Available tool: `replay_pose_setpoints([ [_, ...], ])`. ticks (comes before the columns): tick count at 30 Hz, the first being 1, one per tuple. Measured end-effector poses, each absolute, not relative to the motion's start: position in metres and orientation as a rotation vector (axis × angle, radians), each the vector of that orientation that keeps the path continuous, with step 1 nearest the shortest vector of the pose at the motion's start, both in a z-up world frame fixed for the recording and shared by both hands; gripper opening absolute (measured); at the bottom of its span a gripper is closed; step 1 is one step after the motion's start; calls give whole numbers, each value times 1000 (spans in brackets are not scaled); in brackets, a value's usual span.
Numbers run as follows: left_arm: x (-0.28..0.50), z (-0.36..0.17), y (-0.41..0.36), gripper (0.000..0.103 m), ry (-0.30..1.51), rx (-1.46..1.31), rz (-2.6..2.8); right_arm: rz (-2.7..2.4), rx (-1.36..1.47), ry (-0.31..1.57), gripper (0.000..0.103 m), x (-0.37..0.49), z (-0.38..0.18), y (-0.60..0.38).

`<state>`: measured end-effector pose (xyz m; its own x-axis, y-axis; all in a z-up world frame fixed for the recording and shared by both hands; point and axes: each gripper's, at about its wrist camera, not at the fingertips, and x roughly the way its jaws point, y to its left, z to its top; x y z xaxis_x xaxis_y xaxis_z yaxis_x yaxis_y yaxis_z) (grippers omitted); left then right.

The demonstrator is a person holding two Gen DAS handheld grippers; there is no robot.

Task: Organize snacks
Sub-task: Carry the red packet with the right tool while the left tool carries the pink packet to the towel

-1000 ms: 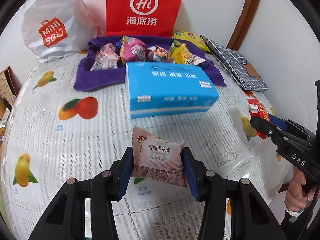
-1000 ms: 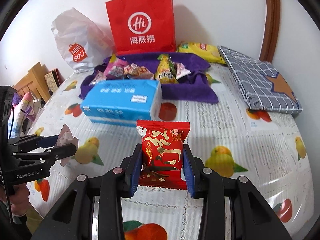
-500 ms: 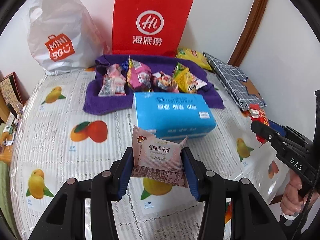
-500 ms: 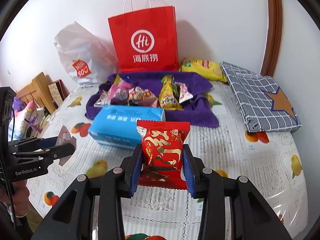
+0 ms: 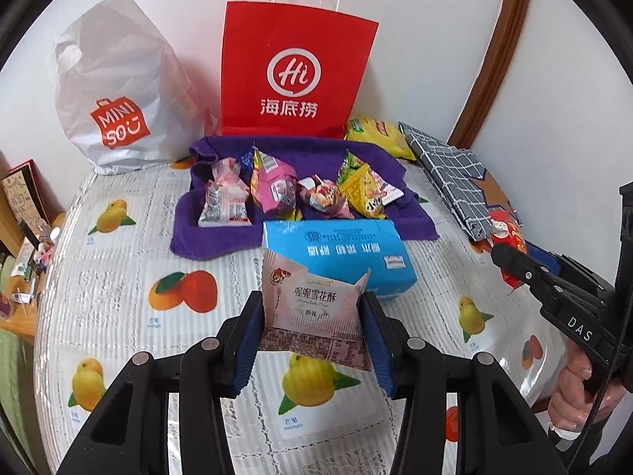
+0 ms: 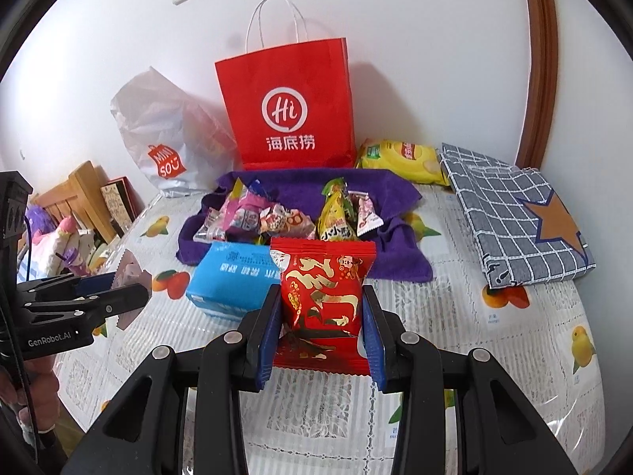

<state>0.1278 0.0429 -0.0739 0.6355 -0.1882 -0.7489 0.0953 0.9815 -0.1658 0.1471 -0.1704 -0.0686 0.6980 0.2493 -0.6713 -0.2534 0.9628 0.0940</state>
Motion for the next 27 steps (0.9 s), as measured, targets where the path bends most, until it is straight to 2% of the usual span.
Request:
replay_pose_setpoints([
  [27,143,-47,51,46,820,-120,-126,287,-8,700,38,169,-44,-162],
])
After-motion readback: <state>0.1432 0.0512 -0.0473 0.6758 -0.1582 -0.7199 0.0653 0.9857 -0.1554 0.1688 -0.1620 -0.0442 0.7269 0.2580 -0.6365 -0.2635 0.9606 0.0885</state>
